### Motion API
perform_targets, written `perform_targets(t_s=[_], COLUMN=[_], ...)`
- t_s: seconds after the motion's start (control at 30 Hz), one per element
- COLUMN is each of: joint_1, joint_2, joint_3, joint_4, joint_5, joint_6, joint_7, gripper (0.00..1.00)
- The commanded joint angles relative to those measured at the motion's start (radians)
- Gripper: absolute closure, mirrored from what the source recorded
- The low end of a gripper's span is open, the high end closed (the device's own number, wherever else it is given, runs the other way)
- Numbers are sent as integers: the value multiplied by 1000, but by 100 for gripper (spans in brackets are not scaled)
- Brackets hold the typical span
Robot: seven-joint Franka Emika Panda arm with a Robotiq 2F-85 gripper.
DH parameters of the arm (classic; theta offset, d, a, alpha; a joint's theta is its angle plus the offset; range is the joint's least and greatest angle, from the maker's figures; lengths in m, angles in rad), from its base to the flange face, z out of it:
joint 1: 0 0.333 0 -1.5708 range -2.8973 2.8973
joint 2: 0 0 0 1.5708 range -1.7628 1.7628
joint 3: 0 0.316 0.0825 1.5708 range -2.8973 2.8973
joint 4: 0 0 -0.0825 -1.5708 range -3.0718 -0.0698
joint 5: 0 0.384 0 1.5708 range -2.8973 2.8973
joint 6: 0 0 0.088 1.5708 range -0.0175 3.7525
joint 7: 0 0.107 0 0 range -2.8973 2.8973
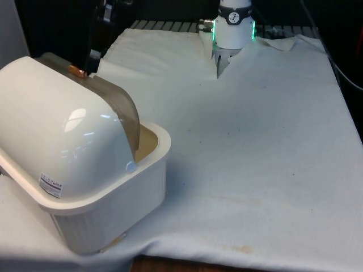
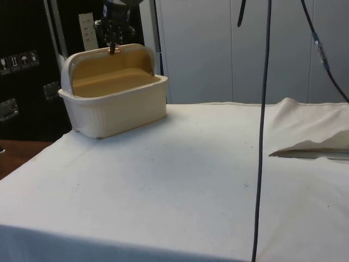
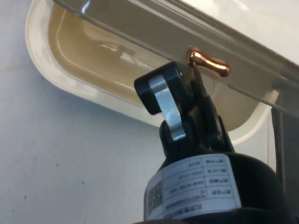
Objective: Open the lid, then close it.
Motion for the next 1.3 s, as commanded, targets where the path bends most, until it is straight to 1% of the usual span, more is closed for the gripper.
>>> perform_targets(t_s=[0.0,0.1,0.13,0.17,0.33,0.4,0.43,0.47,0.57,0.67,0.7,0.73,0.77,0.97,1.0,1.03,1.07,1.2,1.27], joint_1=[0,1,0,1,6,6,0,7,8,8,0,8,9,9,8,1,8,7,4], joint_2=[10,15,10,15,15,15,12,15,12,11,12,11,11,14,14,11,14,15,13], joint_3=[-3,-5,-3,-7,-15,-17,-7,-19,-21,-24,-12,-25,-26,-29,-29,-17,-29,-27,-25], joint_4=[10,20,15,23,42,49,43,55,65,76,73,80,87,99,99,97,99,99,97], joint_5=[3,2,0,2,-6,-7,0,-8,-8,-8,0,-8,-8,-8,-8,0,-8,-6,-3], joint_6=[8,7,1,6,-1,-4,-2,-5,-9,-12,-6,-13,-14,-7,-7,-10,-7,-7,-7], joint_7=[15,30,20,35,61,69,52,75,85,95,77,98,105,134,137,116,139,141,139], gripper=[100,100,100,100,100,100,100,100,100,100,100,100,100,100,100,100,100,100,100])
